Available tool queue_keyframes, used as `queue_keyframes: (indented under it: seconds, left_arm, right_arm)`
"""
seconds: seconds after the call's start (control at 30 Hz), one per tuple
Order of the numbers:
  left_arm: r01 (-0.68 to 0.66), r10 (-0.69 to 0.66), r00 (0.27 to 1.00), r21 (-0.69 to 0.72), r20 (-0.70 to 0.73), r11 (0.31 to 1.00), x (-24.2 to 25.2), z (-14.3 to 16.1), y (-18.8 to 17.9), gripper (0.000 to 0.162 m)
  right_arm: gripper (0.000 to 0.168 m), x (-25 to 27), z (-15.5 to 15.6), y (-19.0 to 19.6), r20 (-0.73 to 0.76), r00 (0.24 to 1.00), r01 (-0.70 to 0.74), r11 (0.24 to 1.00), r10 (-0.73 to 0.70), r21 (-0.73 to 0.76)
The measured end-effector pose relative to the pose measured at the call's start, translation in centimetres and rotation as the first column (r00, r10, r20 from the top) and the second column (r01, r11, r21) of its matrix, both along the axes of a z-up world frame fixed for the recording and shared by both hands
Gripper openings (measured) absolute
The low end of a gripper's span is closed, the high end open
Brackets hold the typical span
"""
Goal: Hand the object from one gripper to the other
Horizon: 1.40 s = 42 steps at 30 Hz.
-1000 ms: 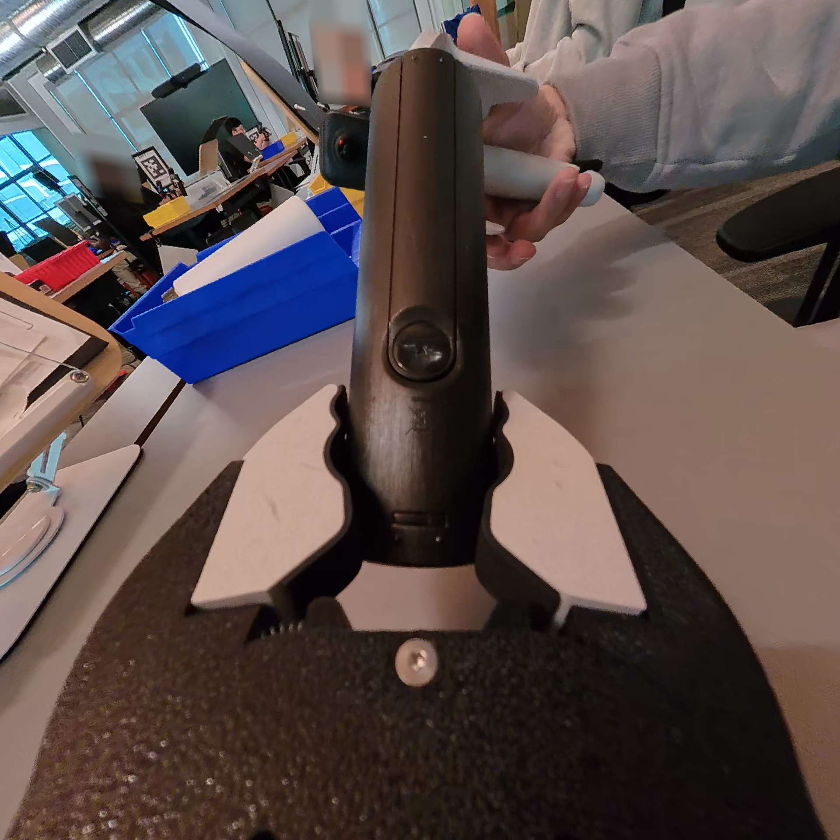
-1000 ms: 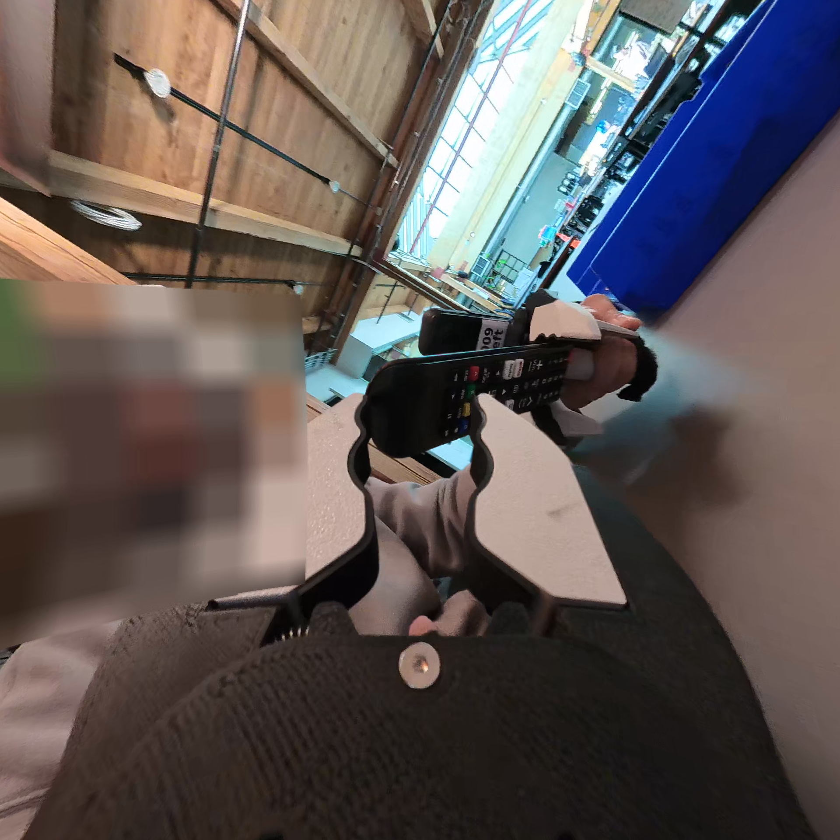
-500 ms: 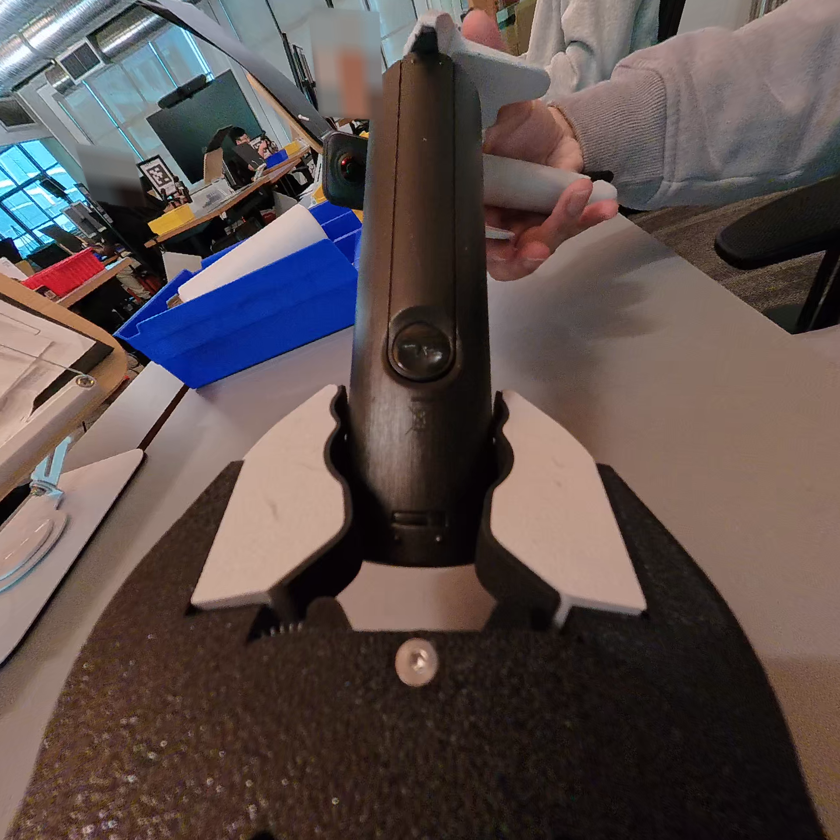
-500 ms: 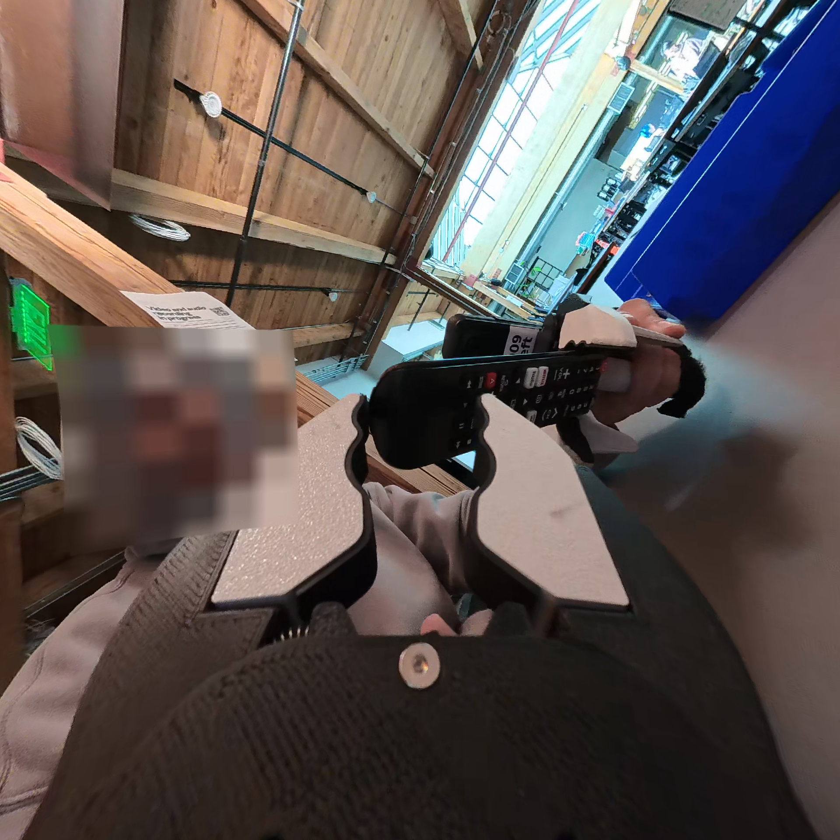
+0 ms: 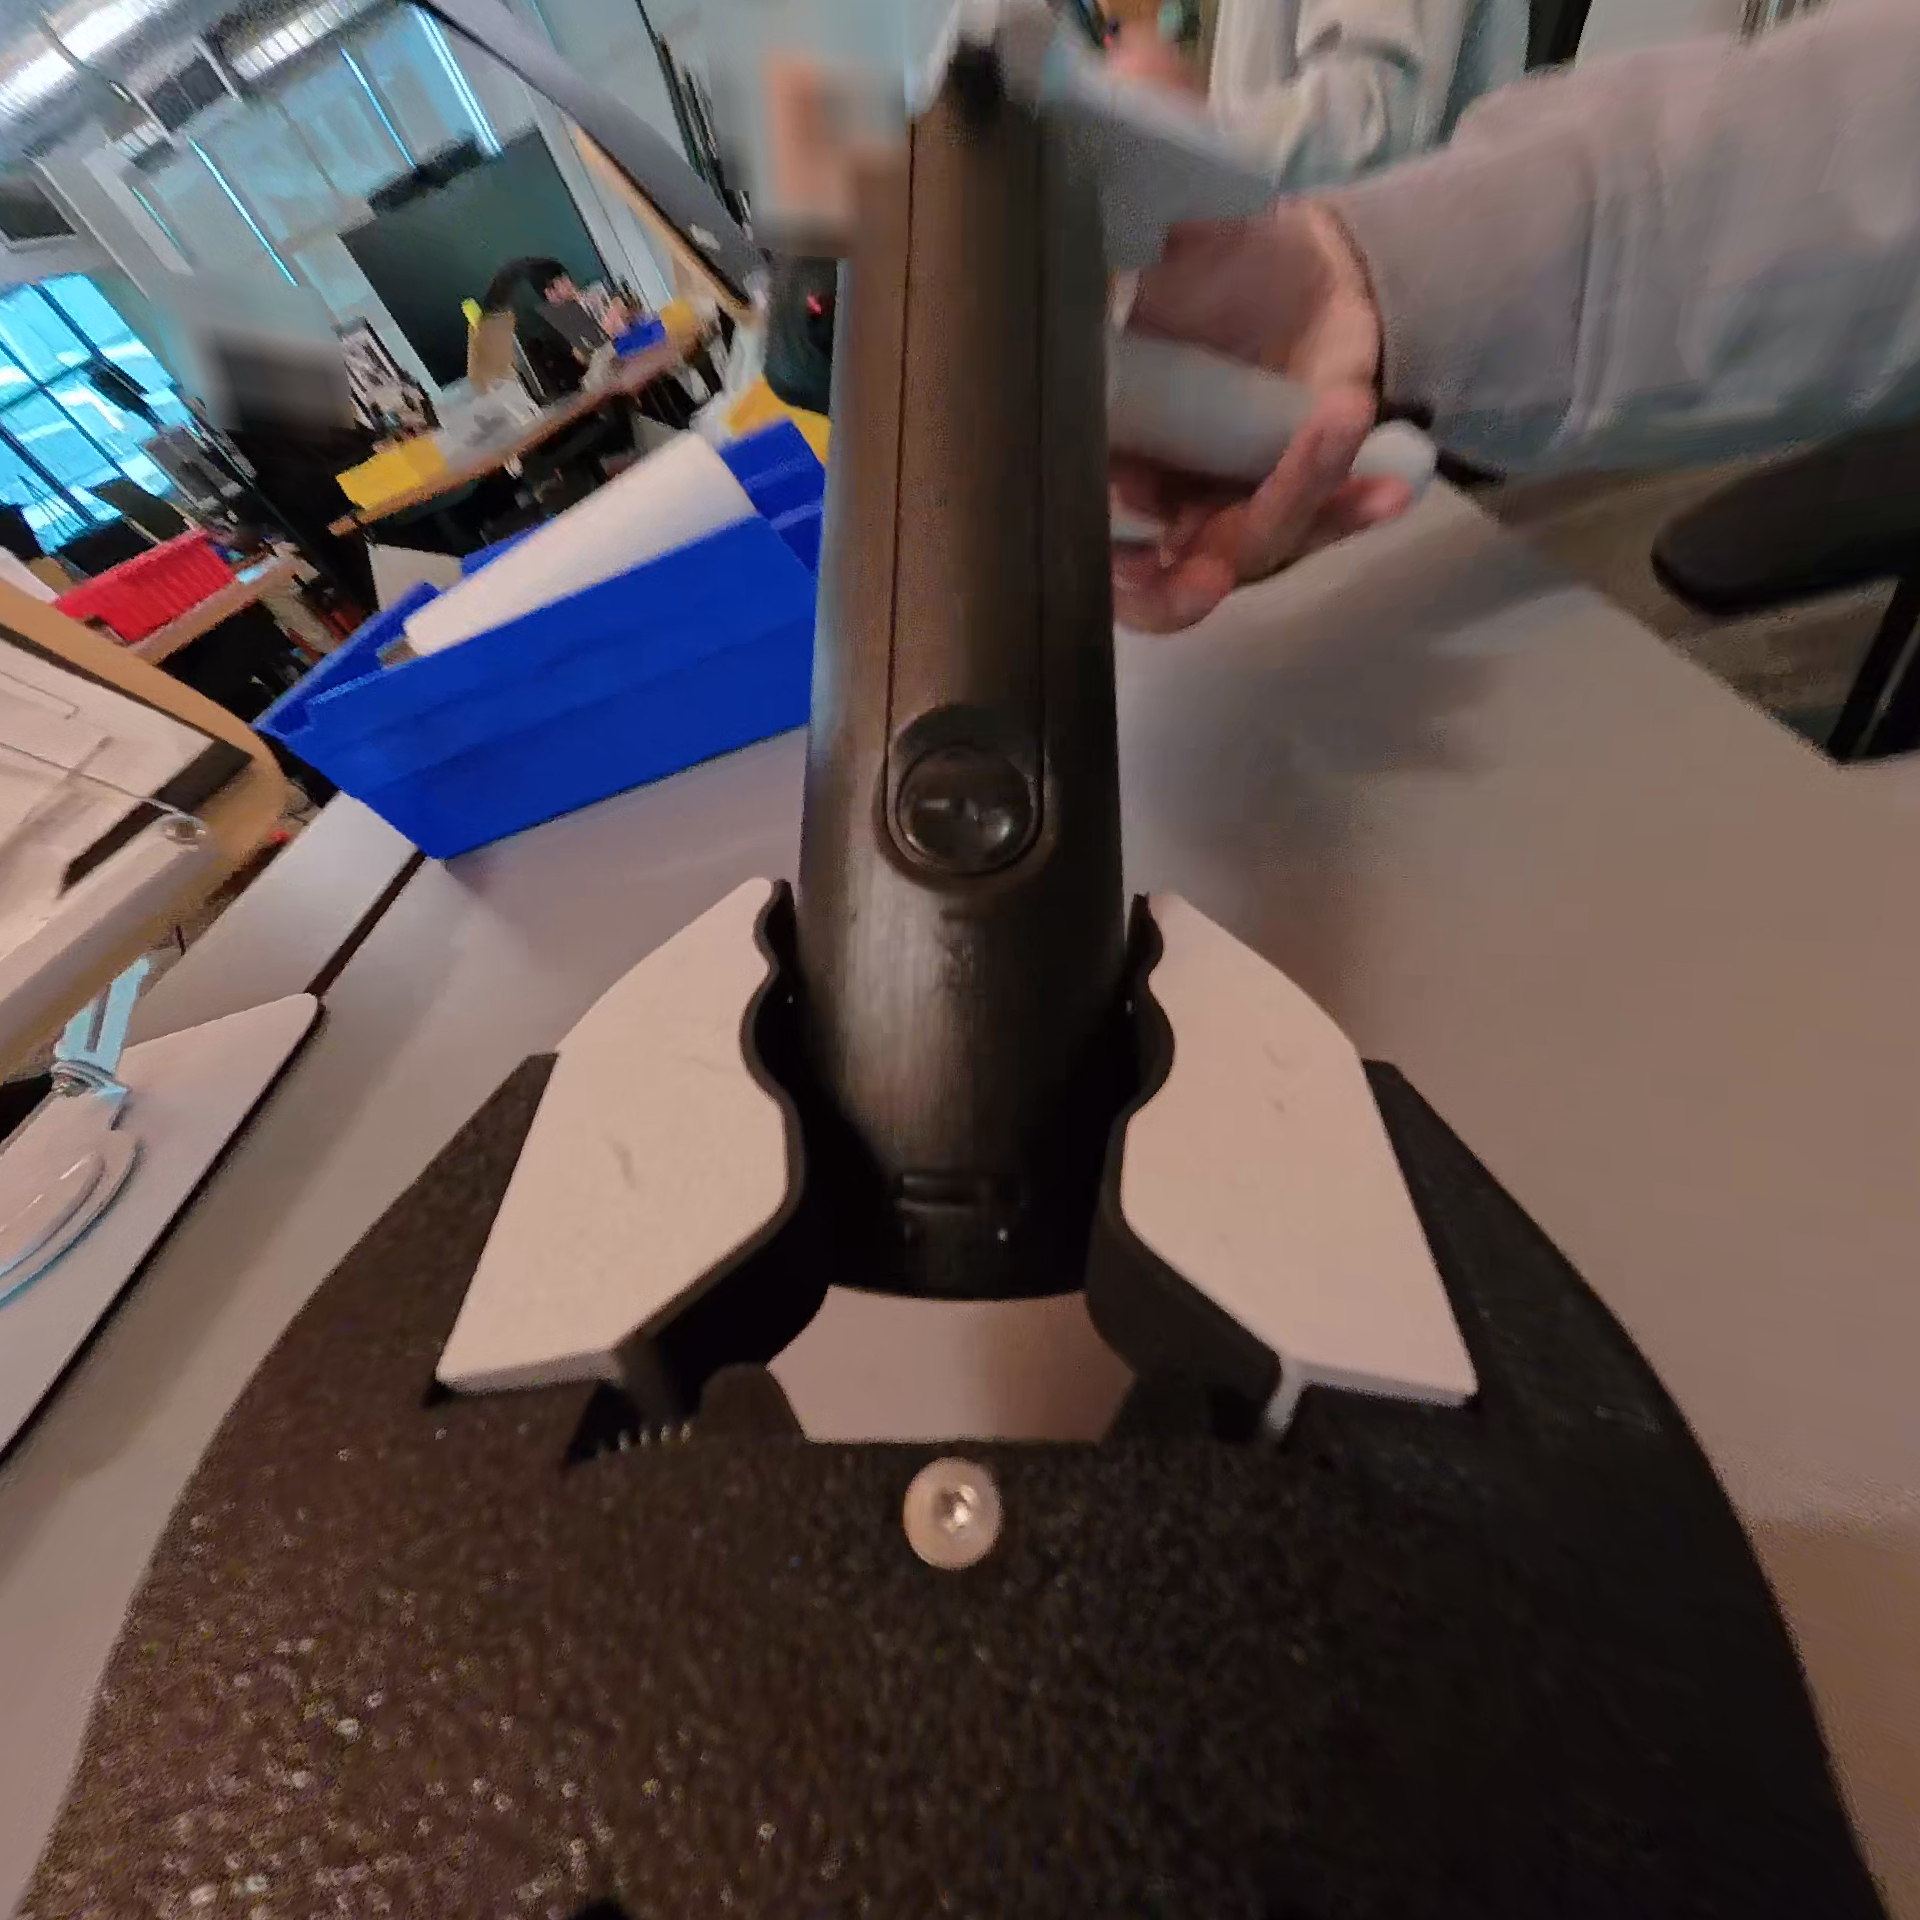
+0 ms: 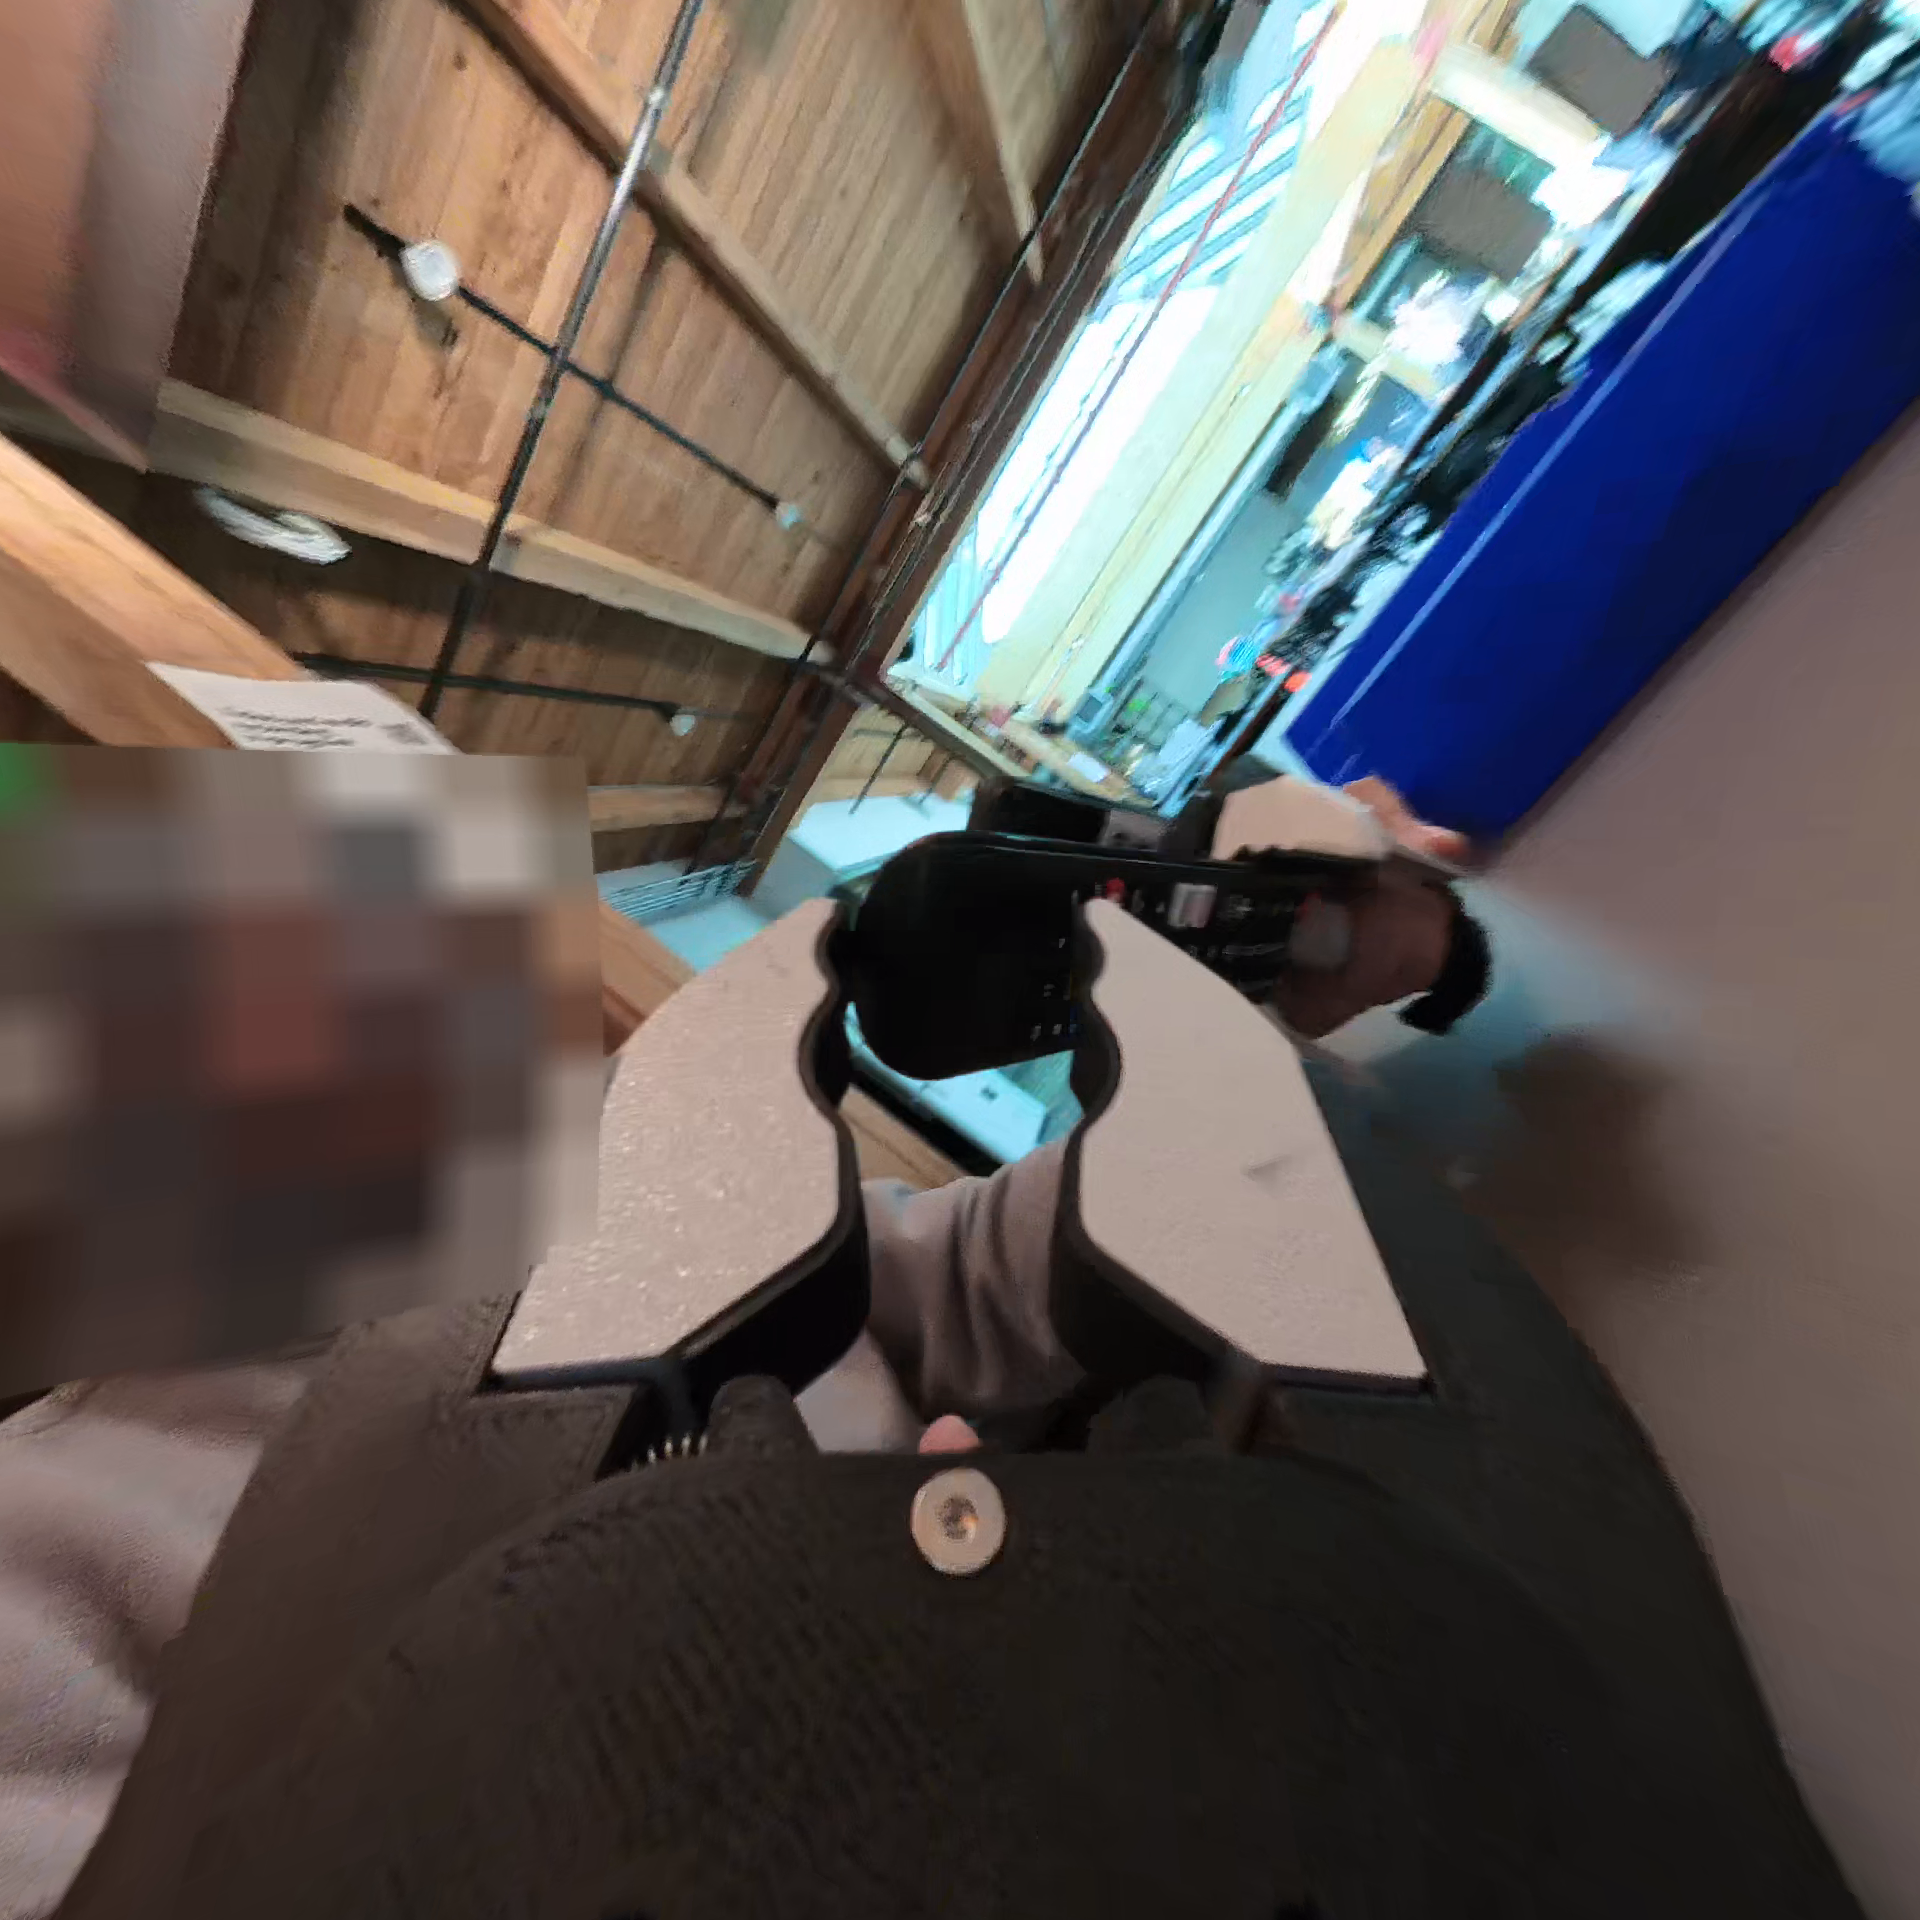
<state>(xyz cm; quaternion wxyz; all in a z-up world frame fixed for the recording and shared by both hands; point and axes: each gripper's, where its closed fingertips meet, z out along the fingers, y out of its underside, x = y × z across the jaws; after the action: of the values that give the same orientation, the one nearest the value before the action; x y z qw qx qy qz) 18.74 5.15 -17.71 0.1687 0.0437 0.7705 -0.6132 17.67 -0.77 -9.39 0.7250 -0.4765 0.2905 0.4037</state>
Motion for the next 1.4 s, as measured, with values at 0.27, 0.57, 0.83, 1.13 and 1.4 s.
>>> queue_keyframes:
  seconds: [0.27,0.57,0.83,1.13,1.4]
  left_arm:
    - [-0.053,0.049,0.998,0.07,0.05,0.996,0.6,-0.8,-0.4,0.06]
    - [-0.086,0.097,0.995,0.246,-0.03,0.965,1.3,-3.6,0.2,0.06]
    - [-0.113,0.099,0.993,0.281,0.063,0.953,1.4,-3.7,0.1,0.06]
    - [-0.19,0.154,0.978,0.297,0.14,0.936,2.4,-4.3,0.3,0.061]
    - [-0.399,0.403,0.902,-0.055,0.158,0.915,5.3,0.5,1.7,0.095]
  right_arm:
    - [0.05,0.3,-0.9,-1.0,0.194,0.978,0.122,0.967,-0.079,-0.223]
    - [0.081,1.7,-4.0,0.4,0.786,0.135,0.833,0.361,0.603,-0.42]
    - [0.054,2.5,-9.7,2.0,0.511,0.092,0.809,0.235,0.855,-0.538]
    - [0.051,4.2,-11.3,2.4,0.48,0.077,0.856,0.189,0.874,-0.481]
    - [0.051,9.2,-2.8,-7.1,0.802,0.338,0.924,-0.012,0.492,-0.381]
